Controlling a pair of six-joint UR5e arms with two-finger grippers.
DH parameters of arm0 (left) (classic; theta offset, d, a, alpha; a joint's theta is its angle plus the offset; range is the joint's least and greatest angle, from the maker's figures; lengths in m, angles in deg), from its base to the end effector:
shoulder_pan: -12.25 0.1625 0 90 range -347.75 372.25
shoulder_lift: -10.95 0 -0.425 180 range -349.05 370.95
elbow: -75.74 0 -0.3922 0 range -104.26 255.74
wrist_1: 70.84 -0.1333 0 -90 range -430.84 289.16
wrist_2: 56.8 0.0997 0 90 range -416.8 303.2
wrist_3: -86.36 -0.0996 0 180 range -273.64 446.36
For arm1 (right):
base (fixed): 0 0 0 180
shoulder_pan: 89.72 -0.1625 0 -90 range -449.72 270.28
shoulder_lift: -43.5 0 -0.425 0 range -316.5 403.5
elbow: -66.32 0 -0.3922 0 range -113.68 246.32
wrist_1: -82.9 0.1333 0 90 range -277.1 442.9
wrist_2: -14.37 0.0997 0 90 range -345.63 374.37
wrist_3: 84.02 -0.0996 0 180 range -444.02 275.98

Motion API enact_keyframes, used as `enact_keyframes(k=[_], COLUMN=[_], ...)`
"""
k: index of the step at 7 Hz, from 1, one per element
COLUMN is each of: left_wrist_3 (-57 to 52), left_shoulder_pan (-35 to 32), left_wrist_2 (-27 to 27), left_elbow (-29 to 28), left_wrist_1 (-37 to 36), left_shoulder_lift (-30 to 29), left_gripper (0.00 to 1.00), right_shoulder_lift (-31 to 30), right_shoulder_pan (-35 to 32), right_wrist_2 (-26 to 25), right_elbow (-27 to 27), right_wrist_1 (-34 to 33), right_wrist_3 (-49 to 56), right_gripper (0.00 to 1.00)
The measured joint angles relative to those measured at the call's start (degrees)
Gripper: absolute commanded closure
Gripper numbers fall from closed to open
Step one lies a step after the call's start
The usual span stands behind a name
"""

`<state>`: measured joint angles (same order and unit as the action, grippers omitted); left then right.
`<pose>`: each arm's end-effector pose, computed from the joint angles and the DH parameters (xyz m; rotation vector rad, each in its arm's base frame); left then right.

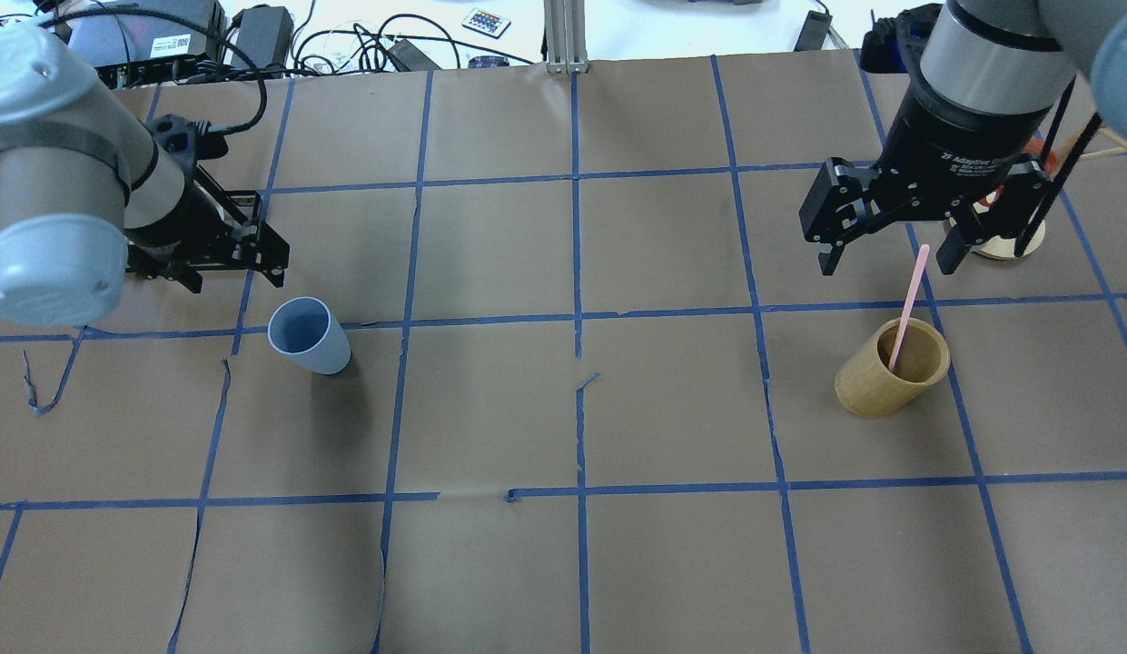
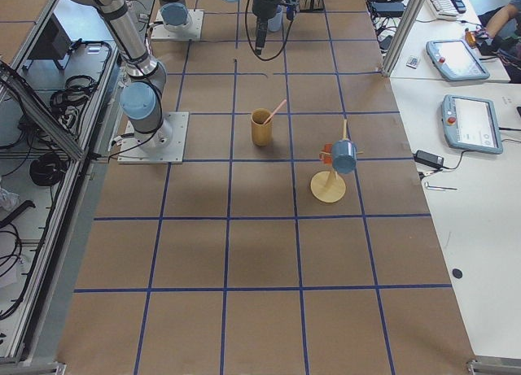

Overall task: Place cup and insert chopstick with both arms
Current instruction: 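Lower the left gripper onto the blue cup while the right grasps the chopstick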

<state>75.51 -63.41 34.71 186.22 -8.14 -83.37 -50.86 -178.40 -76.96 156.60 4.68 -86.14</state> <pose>-0.0047 -0.5090 0.3267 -0.0955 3.1044 -0.0572 0.1207 -0.4473 0.5021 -0.0909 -3.1091 -0.2091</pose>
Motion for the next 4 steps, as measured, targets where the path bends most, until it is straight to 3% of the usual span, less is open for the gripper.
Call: enact_keyframes(k=[1, 2, 3, 4], left_wrist_3=[-0.71, -0.93, -1.04, -1.25], left_shoulder_pan=[0.67, 0.92, 1.0, 1.02], left_wrist_2=[-0.07, -0.14, -0.71, -1.74], left_elbow=[2.61, 3.61, 4.11, 4.41], left_wrist_1=[-3.04, -4.31, -4.59, -4.55], left_shoulder_lift=[-0.9, -1.89, -2.87, -3.91], left_gripper=[0.09, 0.09, 0.51, 1.0], right_shoulder_lift=[0.32, 0.61, 0.91, 1.04], right_shoulder_pan=[0.38, 0.85, 1.51, 2.13], right_wrist_2=[-0.95, -3.37, -5.48, -6.45], right_elbow=[0.07, 0.78, 2.72, 5.39], right_wrist_1=[-1.22, -2.99, -5.97, -11.16], right_wrist_3=[0.13, 0.3, 0.64, 2.22], right_gripper=[0.0, 0.0, 0.0, 0.0])
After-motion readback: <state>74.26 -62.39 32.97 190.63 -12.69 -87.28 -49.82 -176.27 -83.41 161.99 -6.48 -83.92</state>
